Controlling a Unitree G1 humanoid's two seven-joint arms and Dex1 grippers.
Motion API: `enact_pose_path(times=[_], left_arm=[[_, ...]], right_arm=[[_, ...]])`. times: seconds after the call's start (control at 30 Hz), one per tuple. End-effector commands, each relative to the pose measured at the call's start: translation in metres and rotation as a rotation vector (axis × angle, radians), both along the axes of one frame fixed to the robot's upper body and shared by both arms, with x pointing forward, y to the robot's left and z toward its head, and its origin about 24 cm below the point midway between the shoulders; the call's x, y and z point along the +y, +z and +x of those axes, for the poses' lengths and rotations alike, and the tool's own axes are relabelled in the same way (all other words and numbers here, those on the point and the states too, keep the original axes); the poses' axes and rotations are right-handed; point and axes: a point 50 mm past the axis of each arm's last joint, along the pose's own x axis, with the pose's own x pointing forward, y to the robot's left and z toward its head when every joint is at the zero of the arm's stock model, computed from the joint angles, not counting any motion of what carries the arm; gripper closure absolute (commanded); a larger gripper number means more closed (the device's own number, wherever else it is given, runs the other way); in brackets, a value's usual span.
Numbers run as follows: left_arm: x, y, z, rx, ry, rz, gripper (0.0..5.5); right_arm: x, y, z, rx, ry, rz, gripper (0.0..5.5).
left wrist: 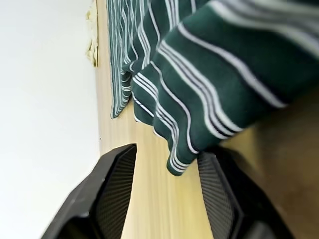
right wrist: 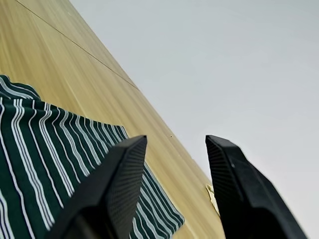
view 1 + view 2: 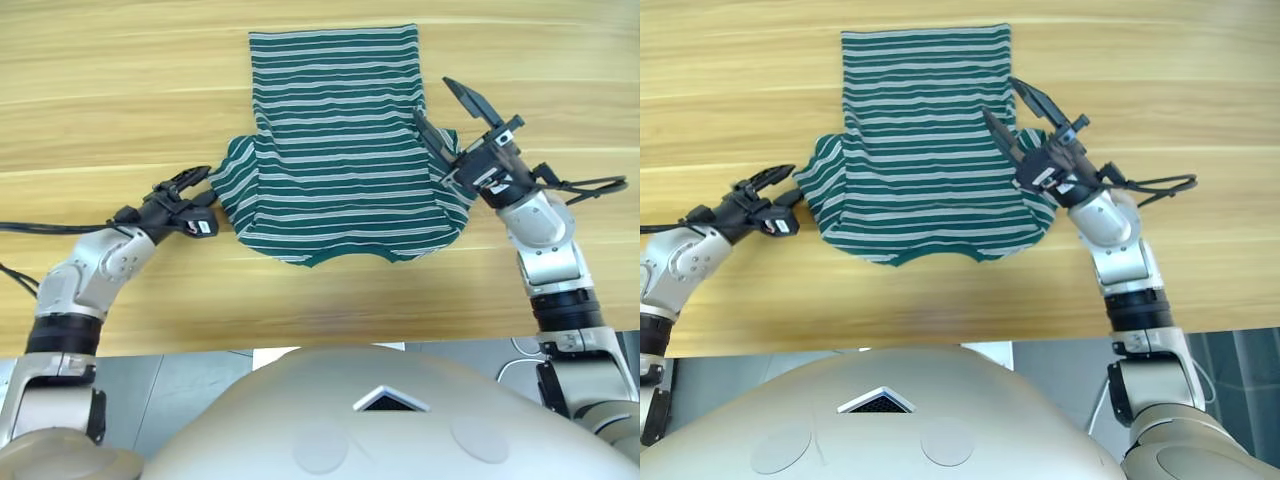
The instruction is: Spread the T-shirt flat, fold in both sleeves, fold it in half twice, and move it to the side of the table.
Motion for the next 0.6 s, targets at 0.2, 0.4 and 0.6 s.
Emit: enact_pose_path(times=[0.2, 0.4, 0.6], left_arm=[[0.0032, -0.0188, -0.0058, 0.090, 0.002, 0.063, 3.78], [-0.0014, -0.0223, -0.0063, 0.114, -0.029, 0.072, 4.65], [0.0013, -0.0194, -0.0061, 0.084, -0.021, 0.077, 5.37]], right_arm=[[-0.0016, -0.0015, 0.0018, -0.014, -0.011, -0.003, 3.29], [-0.0036, -0.0032, 0.0018, -0.015, -0.020, 0.002, 3.29], [-0.0037, -0.0040, 0.0002, -0.014, -0.020, 0.008, 3.29]])
